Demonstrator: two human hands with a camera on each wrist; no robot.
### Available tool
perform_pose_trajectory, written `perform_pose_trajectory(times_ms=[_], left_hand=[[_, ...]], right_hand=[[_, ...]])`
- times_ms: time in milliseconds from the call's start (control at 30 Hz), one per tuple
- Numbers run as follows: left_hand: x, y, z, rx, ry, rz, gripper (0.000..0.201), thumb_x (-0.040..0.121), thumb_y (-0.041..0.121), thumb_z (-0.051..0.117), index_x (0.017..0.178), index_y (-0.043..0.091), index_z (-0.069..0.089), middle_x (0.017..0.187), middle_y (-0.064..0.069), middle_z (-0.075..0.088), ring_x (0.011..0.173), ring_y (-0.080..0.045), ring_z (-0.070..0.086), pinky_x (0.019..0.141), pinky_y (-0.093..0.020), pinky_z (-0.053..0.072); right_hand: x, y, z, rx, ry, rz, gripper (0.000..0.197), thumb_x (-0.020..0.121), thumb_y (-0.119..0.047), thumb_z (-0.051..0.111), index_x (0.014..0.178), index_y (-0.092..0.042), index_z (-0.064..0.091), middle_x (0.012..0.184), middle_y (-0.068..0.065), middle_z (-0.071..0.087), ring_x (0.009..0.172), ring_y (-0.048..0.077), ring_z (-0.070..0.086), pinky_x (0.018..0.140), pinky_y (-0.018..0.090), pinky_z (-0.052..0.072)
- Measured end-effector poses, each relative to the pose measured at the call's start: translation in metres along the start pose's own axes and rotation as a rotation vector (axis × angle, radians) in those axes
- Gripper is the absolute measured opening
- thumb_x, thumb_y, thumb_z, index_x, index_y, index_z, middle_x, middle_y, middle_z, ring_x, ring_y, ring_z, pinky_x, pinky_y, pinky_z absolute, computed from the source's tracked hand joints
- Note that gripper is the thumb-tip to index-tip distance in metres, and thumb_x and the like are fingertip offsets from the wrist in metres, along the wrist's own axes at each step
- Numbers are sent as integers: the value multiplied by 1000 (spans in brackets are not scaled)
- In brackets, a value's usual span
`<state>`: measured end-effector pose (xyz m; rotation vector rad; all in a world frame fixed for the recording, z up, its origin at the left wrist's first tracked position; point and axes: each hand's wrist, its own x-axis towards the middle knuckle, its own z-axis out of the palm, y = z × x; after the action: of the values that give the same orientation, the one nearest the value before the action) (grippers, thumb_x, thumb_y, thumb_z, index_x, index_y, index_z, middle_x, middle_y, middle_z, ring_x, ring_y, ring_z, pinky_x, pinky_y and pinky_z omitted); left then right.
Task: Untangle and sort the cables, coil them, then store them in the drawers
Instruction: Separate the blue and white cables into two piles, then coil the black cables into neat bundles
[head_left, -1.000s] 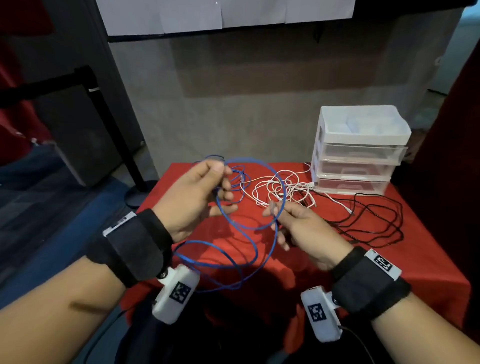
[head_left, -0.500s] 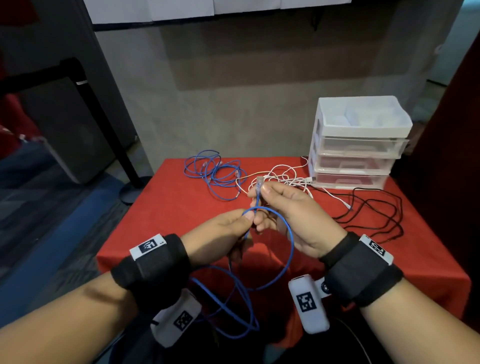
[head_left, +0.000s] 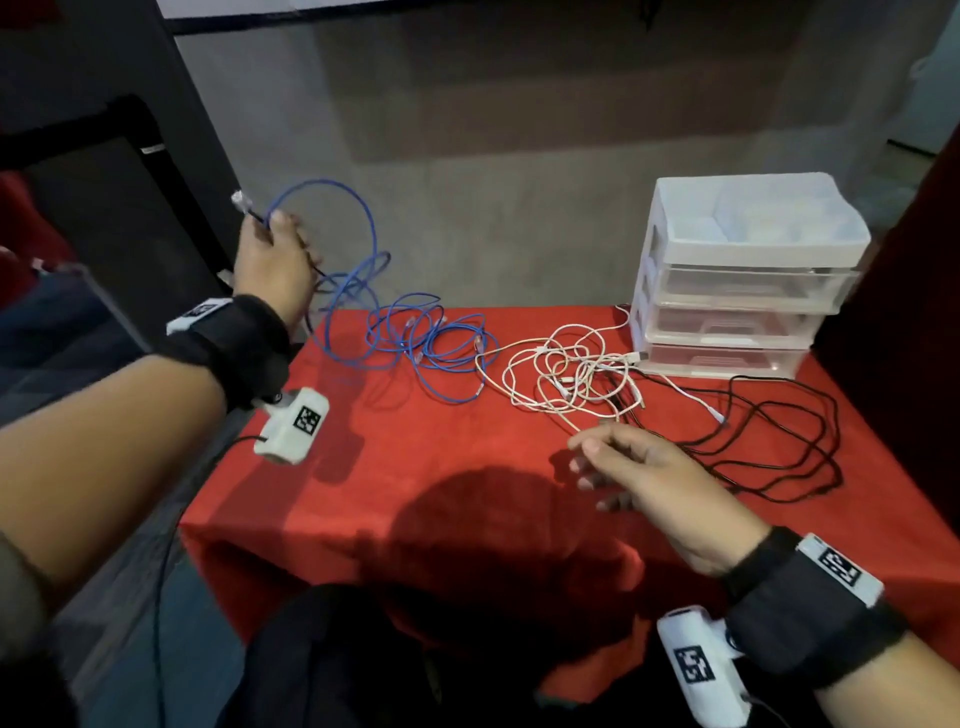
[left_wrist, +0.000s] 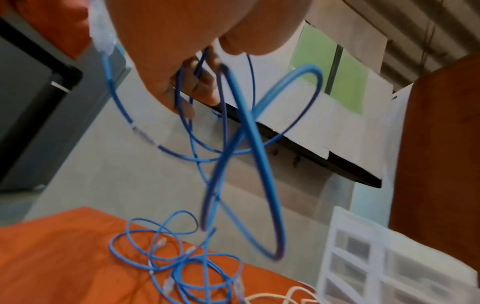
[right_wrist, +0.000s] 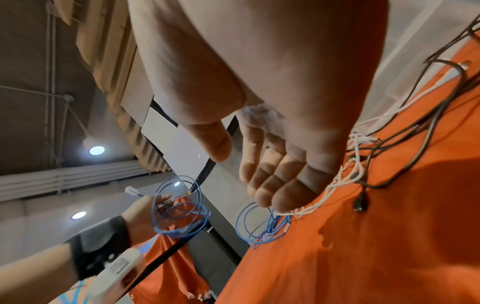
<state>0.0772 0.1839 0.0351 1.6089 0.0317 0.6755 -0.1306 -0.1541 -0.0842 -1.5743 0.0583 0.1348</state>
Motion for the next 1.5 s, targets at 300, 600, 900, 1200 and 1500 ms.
perform_pose_trajectory(times_ms=[300, 600, 900, 1200, 1500], left_hand=[[-50, -115, 49, 1010, -701, 411, 50, 87, 31, 44, 132, 14, 55, 143, -13, 48, 119, -38, 58, 96, -49, 48], [-57, -111, 82, 1073, -997, 74, 104, 67, 51, 47, 161, 29, 8, 169, 2, -9, 155, -19, 8, 125, -39, 15], [-81, -80, 64, 1516, -957, 644, 76, 81, 73, 35, 151, 43, 34, 155, -4, 41, 138, -34, 44, 106, -49, 43], [-56, -148, 55, 1598, -1171, 465, 59, 98, 57, 35, 155, 45, 24, 169, 1, 5, 150, -32, 27, 119, -51, 28], [-132, -103, 63, 719, -944, 592, 48, 92, 45, 45, 125, 20, 68, 143, -17, 52, 134, -28, 51, 114, -29, 35]], right_hand=[[22, 34, -1, -134, -14, 27, 16, 103, -17, 56, 104, -10, 70, 86, -1, 71, 78, 11, 65, 62, 21, 49], [32, 47, -23, -312, -34, -10, 14, 102, -23, 58, 100, -20, 72, 90, 1, 74, 79, 11, 67, 66, 21, 50], [24, 53, -20, -374, -32, -101, 12, 100, -25, 62, 95, -25, 73, 90, -4, 74, 88, 13, 68, 80, 26, 52], [40, 31, -68, -793, 267, -340, 17, 92, -45, 58, 93, -33, 70, 103, -16, 65, 105, 12, 58, 98, 28, 36], [16, 16, -145, -743, 262, -139, 11, 93, -10, 70, 92, -21, 71, 85, -8, 70, 74, -3, 60, 77, 23, 47]])
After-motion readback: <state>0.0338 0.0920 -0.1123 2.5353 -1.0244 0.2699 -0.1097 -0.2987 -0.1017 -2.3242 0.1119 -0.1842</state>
